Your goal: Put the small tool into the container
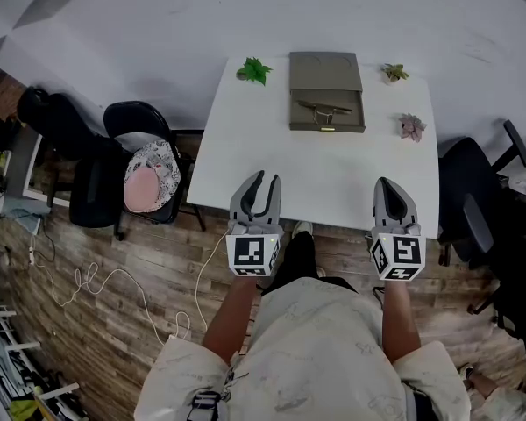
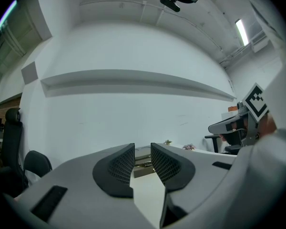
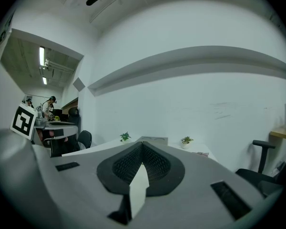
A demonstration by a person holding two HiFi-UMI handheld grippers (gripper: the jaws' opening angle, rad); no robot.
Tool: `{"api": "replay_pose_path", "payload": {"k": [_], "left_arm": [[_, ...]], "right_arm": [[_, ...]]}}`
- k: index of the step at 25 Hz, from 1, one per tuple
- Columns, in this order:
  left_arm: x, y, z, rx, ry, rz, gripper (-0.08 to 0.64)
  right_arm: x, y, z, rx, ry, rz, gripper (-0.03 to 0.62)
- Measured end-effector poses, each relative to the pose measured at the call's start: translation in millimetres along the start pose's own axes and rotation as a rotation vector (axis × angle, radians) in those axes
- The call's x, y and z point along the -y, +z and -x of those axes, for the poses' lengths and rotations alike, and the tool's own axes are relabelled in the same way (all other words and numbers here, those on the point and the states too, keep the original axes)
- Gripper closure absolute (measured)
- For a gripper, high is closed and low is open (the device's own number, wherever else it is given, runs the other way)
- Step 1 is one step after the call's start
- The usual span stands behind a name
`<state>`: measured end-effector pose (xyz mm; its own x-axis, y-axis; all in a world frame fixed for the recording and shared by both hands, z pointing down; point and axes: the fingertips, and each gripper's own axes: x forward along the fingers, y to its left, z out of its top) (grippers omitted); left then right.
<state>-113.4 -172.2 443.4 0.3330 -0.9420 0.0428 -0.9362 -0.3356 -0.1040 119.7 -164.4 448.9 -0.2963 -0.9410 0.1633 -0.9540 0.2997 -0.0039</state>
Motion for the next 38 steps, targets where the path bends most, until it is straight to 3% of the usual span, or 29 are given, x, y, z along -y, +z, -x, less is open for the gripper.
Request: {"api": "replay_pose_path", "payload": {"k": [11, 18, 28, 38], "left_arm": [[-0.4, 4.0, 6.1, 0.009, 0.004, -0.012, 0.47], [-3.3, 4.5, 6.8, 0.009, 0.007, -0.012, 0.543], [-8.9, -5.2, 5.5, -0.033, 0.018, -0.008, 0.555], [-4.6, -2.2, 3.0, -0.02, 0.008, -0.018, 0.554]], "right_arm": [[-3.7, 5.8, 0.2, 0.011, 0.008, 0.004, 0.577], [-6.3, 6.2, -1.6, 0.01, 0.01, 0.004, 0.577], [-8.3, 5.6, -3.5, 0.005, 0.007, 0.006, 0.577], [-9.3, 0.0, -3.7, -0.014, 0.008, 0.011, 0.577]]}}
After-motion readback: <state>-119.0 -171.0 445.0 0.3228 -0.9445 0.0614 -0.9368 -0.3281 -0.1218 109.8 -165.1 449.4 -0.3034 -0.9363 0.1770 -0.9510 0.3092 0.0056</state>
